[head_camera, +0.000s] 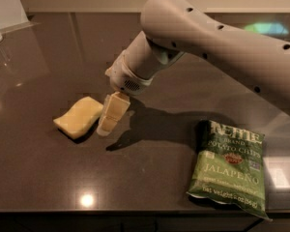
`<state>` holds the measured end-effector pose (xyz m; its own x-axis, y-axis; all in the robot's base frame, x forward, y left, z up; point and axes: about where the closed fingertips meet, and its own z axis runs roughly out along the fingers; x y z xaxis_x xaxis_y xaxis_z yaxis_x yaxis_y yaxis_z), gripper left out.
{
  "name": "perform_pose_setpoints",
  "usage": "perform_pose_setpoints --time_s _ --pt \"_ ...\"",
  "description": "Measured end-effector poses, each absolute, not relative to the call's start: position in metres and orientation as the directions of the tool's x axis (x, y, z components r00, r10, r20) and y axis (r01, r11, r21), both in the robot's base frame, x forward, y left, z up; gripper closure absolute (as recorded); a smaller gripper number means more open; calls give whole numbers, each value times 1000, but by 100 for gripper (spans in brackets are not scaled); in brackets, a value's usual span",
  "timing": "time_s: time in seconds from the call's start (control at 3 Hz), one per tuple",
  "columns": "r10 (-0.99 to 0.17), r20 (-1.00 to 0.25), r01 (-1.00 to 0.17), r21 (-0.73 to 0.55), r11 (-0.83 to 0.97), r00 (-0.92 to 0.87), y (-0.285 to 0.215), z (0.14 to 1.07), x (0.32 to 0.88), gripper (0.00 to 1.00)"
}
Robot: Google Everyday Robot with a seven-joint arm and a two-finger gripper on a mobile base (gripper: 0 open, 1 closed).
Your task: Pick sponge
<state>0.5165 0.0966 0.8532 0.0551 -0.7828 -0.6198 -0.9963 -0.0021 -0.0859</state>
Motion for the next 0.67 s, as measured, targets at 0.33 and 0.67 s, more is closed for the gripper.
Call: perform_pose_setpoints --time_s 0.33,0.67 --pt "-788 -614 -997 -75 -9 54 109 843 518 0" --pt "-794 -606 -998 -63 -16 51 118 837 518 0"
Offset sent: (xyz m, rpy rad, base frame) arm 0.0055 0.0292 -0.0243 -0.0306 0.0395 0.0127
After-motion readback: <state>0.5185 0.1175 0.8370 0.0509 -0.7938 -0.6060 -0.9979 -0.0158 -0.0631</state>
